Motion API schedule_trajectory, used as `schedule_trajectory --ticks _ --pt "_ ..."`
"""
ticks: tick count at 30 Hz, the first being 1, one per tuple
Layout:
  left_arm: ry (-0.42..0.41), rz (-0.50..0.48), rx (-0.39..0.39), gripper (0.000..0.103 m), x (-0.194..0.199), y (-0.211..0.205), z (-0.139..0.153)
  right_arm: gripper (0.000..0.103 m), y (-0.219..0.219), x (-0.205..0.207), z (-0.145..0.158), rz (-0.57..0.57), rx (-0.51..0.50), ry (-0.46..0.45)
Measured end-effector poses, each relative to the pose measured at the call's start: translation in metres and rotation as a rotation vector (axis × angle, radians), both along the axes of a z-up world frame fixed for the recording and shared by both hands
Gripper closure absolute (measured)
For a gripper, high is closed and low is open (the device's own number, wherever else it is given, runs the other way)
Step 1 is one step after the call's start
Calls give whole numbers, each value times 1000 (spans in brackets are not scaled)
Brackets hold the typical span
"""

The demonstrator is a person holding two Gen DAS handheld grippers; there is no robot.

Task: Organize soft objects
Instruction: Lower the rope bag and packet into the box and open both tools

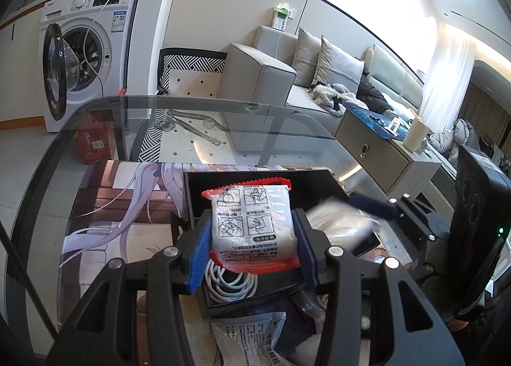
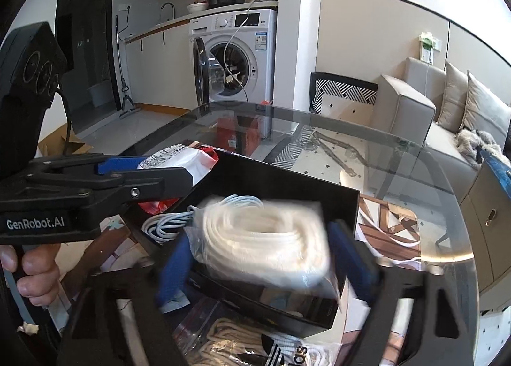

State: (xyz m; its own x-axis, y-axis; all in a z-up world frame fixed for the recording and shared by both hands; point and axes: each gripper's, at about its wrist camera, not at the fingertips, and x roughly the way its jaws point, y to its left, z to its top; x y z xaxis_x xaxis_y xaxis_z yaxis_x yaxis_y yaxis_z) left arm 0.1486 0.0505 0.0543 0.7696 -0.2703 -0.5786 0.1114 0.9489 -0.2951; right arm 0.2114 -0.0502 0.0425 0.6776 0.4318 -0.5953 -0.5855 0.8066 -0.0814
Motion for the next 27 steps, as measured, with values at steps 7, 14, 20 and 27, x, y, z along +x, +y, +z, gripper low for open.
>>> schedule_trajectory --ticks 7,14,20,27 --pt "5 -1 2 56 1 2 -4 3 -22 -13 5 -27 14 -24" --pt "14 -21 18 54 6 -4 -6 1 -54 -22 8 -103 71 -9" --pt "17 -11 81 30 5 -16 -5 1 -64 -29 8 -120 77 -2" --pt "-37 2 77 0 -15 -8 6 1 -74 -44 6 -130 89 6"
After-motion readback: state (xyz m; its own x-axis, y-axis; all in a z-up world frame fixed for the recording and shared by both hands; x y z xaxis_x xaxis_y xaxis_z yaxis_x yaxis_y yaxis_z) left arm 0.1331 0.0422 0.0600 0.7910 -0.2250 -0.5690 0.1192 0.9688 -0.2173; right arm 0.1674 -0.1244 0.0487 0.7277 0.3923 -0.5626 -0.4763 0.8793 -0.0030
